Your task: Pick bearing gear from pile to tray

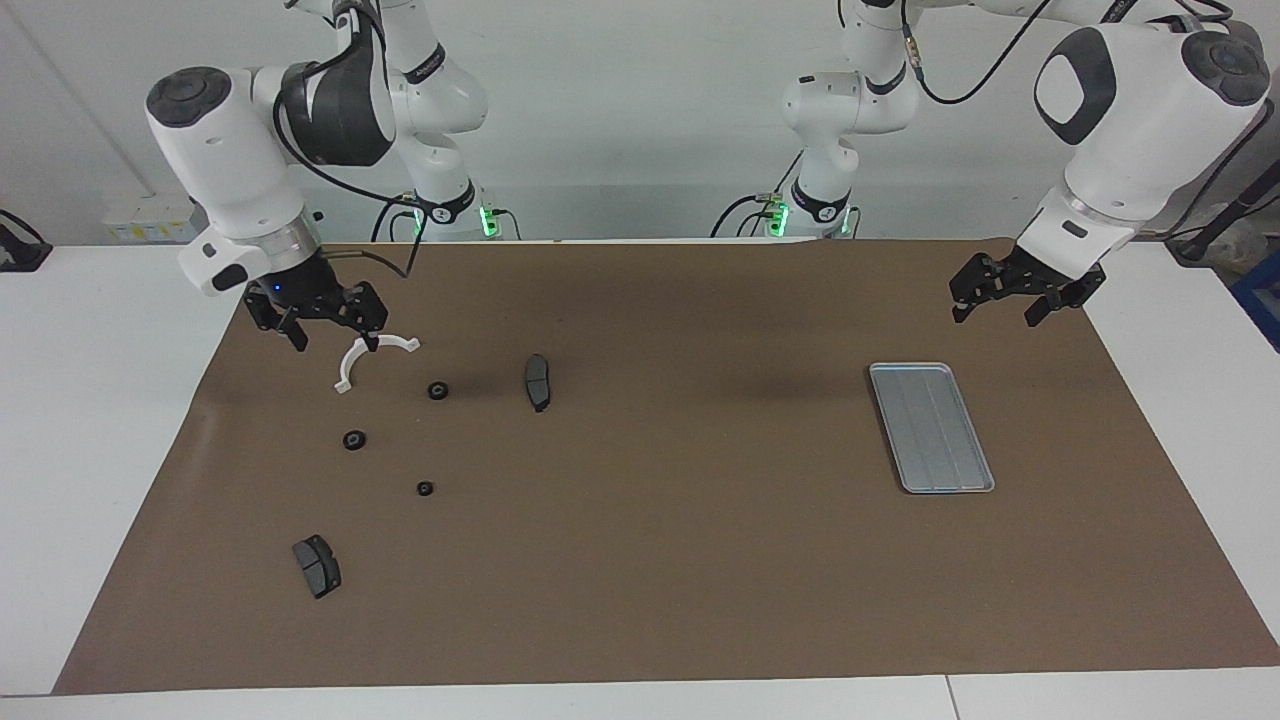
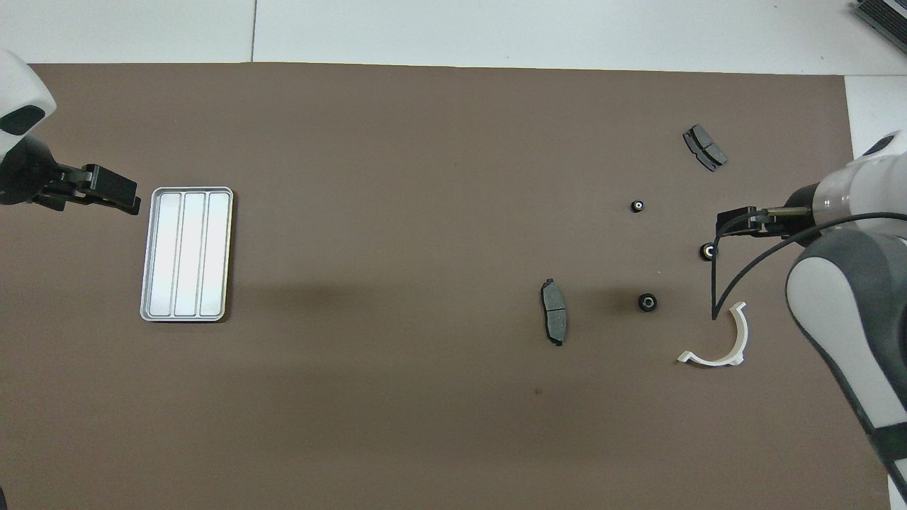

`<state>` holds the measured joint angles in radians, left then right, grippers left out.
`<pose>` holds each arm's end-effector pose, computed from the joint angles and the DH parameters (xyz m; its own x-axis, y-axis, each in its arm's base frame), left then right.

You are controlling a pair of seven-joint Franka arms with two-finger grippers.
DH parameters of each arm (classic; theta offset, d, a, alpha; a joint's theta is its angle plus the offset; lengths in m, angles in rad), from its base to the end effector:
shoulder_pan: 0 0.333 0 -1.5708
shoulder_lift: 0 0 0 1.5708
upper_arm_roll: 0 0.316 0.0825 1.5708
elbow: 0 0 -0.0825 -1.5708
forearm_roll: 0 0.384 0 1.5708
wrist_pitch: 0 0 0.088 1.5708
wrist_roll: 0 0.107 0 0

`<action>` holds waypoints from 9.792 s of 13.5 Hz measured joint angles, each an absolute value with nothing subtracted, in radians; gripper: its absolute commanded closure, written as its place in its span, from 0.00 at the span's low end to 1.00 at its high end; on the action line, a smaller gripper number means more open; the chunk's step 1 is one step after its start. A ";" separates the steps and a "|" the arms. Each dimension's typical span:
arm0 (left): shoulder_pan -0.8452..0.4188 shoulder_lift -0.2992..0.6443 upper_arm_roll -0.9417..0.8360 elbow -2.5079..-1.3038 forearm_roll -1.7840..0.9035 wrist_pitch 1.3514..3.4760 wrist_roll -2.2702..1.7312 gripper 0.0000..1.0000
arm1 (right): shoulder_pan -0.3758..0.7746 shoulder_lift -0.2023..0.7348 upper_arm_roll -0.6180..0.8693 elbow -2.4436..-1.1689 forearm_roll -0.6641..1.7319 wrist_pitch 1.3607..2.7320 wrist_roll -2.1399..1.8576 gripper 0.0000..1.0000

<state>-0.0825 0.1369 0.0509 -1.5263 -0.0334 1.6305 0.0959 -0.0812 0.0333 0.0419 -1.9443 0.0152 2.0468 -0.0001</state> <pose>0.5988 -0.0243 0.5718 0.9917 -0.1254 -0.0299 -0.1245 -0.9918 0.0293 0.5730 -0.0219 0.4693 0.9965 -0.0462 0.0691 -0.0452 -0.9989 -0.0154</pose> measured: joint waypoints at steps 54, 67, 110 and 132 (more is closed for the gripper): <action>-0.083 0.060 0.050 -1.629 -0.034 1.698 0.094 0.00 | 0.441 0.471 0.069 -1.634 -0.059 2.255 0.962 1.00; -0.083 0.035 0.050 -1.662 -0.034 1.700 0.094 0.00 | 0.650 0.609 0.068 -1.546 -0.116 2.189 1.183 0.52; -0.675 0.347 0.028 -1.994 -0.026 2.480 -0.608 0.38 | 0.062 0.071 0.055 -2.383 -0.038 2.431 0.215 0.94; -0.671 0.342 0.038 -1.997 -0.023 2.440 -0.608 0.89 | 0.116 0.060 0.066 -2.111 0.045 2.202 0.271 1.00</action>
<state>-0.6713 0.3420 0.0382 -1.9969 -0.0225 2.4399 -0.6077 0.1161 0.0595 0.0663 -2.1107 0.0447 2.2019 0.2712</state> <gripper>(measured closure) 0.674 0.652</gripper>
